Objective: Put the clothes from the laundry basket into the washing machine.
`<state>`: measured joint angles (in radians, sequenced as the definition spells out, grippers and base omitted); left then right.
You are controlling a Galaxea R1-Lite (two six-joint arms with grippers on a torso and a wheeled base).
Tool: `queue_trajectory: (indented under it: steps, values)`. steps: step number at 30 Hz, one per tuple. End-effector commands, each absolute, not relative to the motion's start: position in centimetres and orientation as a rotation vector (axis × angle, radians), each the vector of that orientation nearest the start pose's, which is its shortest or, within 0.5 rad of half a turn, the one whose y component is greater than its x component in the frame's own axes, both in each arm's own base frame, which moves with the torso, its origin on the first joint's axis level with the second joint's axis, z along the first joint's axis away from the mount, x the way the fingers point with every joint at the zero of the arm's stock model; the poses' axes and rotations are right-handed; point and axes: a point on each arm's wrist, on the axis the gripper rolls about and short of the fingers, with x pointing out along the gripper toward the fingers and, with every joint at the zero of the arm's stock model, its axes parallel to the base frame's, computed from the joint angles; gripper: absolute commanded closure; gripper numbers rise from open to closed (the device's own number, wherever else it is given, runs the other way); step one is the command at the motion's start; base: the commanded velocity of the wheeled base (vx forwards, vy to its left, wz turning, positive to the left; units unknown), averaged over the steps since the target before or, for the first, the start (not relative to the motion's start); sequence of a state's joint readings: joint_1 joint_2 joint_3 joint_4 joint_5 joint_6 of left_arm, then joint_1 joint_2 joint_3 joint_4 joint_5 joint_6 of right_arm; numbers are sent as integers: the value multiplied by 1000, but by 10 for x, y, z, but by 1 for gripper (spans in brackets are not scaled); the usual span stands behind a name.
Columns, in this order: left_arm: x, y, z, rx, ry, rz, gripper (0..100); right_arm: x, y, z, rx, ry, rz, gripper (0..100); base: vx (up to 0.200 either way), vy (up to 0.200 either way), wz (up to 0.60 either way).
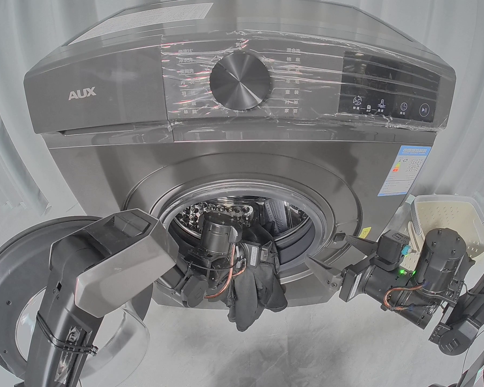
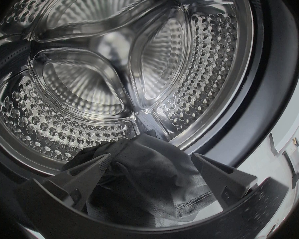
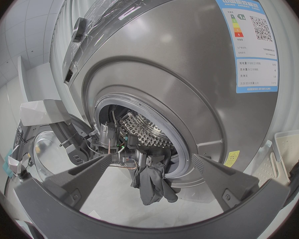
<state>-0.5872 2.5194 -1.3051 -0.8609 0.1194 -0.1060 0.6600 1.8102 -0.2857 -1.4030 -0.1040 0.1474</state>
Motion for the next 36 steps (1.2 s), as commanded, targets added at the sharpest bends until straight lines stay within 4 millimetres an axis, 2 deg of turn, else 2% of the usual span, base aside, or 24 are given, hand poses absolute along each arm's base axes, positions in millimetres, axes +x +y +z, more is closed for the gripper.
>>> queue_trajectory:
  steps: [1,9,10,17,26,30,31,36]
  values:
    - [393,-257,-8,48,381,-443,0,204,156,108,98,155,548,0,0,0,0]
    - [395,-256,-26,66,415,-438,0,204,156,108,98,155,548,0,0,0,0]
    - [395,-255,-27,69,419,-437,100,204,156,108,98,153,548,0,0,0,0]
    - [397,-256,-25,63,404,-436,100,205,156,108,99,152,548,0,0,0,0]
    - [430,-274,13,-78,181,-371,100,204,156,108,99,154,550,0,0,0,0]
    - [441,-275,17,-96,137,-337,100,204,156,108,99,154,550,0,0,0,0]
    - [451,-272,19,-107,108,-307,100,204,156,108,99,155,549,0,0,0,0]
    - [454,-272,20,-115,97,-304,100,204,156,108,99,155,549,0,0,0,0]
